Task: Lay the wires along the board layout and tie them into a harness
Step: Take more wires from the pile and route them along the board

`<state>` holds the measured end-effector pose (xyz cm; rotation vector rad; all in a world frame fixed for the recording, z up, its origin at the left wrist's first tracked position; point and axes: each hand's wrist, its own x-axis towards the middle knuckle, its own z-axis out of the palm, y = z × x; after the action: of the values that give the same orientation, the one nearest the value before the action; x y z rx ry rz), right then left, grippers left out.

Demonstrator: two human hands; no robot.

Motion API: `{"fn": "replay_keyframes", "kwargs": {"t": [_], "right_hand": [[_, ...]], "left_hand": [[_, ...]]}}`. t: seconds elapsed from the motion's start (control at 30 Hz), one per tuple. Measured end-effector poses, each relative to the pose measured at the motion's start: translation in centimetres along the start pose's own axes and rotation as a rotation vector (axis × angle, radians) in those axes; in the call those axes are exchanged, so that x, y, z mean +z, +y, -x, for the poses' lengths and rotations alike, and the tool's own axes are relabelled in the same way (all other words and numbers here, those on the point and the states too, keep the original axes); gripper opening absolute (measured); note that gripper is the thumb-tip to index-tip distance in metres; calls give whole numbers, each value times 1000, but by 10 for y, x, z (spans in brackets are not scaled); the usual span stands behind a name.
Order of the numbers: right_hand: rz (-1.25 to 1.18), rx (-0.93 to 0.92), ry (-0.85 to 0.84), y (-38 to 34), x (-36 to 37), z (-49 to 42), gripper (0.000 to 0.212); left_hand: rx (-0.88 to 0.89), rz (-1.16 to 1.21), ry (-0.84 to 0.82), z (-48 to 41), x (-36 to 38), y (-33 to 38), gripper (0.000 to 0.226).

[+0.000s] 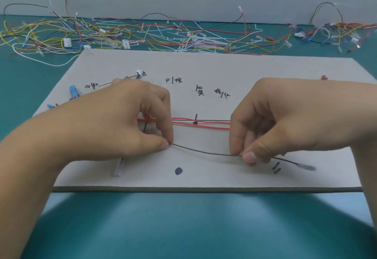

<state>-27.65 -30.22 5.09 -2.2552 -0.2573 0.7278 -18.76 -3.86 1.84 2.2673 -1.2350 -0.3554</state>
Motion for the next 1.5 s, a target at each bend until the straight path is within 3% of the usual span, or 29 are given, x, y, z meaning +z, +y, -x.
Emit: {"fn": "replay_keyframes", "kwargs": {"t": [0.17, 0.43, 0.97, 1.33, 1.5], "right_hand": [[-24, -27, -23, 3, -1, 1, 20], [167, 14, -37, 1, 6, -1, 22], [313, -16, 53, -17, 24, -2, 35], [273, -48, 132, -17, 30, -12, 18], [233, -60, 284, -14, 28, -17, 3]], "left_hand": [[35, -8, 3, -1, 4, 5, 6], [37, 16, -35, 0, 4, 3, 7], [33, 26, -65, -2, 8, 3, 16], [35, 50, -46, -1, 8, -1, 25], [61, 27, 70, -1, 0, -7, 26]]}}
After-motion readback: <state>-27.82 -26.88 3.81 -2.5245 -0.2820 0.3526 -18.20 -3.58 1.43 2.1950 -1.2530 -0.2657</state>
